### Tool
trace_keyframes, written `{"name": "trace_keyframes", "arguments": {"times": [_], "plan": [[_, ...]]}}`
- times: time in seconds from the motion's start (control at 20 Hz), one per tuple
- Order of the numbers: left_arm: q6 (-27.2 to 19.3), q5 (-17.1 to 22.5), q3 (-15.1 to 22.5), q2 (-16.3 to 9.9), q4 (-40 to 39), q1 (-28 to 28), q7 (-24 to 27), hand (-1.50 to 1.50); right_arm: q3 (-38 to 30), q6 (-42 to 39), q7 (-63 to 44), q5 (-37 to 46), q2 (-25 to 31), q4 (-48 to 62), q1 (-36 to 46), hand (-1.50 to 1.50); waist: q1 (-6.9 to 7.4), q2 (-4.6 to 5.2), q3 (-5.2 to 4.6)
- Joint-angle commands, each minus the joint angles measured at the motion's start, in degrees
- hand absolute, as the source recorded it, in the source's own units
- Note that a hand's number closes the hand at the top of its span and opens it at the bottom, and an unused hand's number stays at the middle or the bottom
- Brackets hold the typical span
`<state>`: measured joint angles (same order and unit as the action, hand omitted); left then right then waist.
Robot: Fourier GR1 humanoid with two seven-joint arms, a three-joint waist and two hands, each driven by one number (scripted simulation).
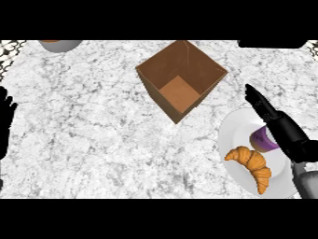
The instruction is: Pick the can from the plate and place it in the cardboard box
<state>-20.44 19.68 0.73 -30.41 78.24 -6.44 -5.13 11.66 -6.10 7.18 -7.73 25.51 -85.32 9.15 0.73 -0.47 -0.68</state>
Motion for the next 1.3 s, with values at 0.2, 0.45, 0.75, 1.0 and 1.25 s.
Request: {"name": "trace_keyframes", "arguments": {"times": [0.2, 0.45, 0.75, 1.0, 1.25], "plan": [[0.1, -10.7, 4.2, -6.4, 0.1, 1.1, 3.0, 0.00, -3.5, -26.6, 7.1, -16.1, 5.9, 8.2, 3.1, -1.50, 0.67, 1.21, 1.01], [1.1, -12.1, 7.0, -5.4, -1.2, 1.3, 2.6, 0.00, 0.4, -24.8, 25.6, 10.6, 19.1, 4.3, 4.1, -1.50, -0.32, 1.51, 1.30], [1.9, -13.0, 7.7, -5.3, -1.6, -0.7, 2.1, 0.00, -3.0, -35.7, 42.5, -0.5, 15.8, 22.9, 4.5, -1.50, 2.06, 2.21, 1.36], [1.6, -14.1, 8.4, -3.8, -4.2, -2.2, 3.0, 0.00, -0.4, -29.1, 51.6, 8.9, 21.2, 24.3, 8.5, -1.50, 1.96, 2.09, 1.20], [2.0, -15.0, 9.3, -4.4, -1.7, -3.6, 0.4, 0.00, 6.8, -21.2, 54.9, 21.4, 27.8, 26.3, 12.1, -1.50, 3.32, 1.69, 1.13]]}}
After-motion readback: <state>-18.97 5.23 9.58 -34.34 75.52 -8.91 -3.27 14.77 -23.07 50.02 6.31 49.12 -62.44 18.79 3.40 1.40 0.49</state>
